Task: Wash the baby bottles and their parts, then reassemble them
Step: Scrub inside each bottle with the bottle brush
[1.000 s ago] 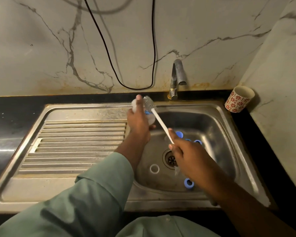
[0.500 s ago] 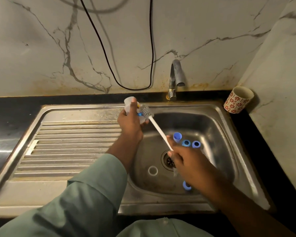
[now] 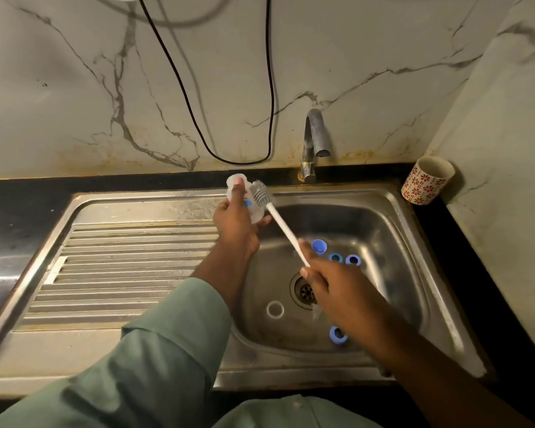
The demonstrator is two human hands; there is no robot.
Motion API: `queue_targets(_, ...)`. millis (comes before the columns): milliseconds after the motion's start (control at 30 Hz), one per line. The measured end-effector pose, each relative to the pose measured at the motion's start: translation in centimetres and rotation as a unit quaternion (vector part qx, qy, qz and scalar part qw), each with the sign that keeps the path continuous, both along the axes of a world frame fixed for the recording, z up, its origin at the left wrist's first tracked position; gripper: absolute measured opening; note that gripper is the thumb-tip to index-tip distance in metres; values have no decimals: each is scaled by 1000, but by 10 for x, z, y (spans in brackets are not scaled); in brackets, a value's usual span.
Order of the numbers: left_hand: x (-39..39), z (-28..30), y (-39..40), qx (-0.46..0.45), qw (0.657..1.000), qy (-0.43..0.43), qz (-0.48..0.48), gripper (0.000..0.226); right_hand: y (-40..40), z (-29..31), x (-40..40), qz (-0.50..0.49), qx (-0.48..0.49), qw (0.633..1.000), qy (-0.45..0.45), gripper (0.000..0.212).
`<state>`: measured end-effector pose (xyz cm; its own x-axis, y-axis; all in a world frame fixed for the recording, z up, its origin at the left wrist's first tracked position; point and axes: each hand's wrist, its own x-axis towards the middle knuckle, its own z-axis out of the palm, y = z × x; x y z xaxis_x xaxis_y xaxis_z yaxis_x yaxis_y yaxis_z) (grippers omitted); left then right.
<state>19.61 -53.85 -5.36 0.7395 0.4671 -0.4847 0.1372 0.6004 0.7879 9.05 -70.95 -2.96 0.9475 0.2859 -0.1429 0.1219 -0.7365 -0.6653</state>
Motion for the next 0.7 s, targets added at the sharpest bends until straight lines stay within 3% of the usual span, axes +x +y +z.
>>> queue_targets(133, -6, -2, -10, 58, 997, -1, -56, 66, 7, 1, 7, -19, 13, 1000, -3, 48)
queue_targets(200, -7, 1, -10, 41, 997, -7, -58, 74, 9, 4, 13, -24, 14, 1000, -5, 49)
queue_targets(333, -2, 1, 5, -14, 999, -41, -25, 54, 2, 6, -3, 17, -2, 1000, -22, 48)
queue_targets(433, -6, 2, -2, -16, 998, -17, -61, 56, 5, 5, 15, -24, 7, 999, -20, 46)
queue_targets(567, 0, 6, 10, -78, 997, -24, 4, 47, 1, 7, 1, 7, 14, 1000, -25, 45)
queue_targets(700, -8, 3, 0, -17, 994, -4, -107, 48, -2, 11, 15, -15, 5, 1000, -26, 47)
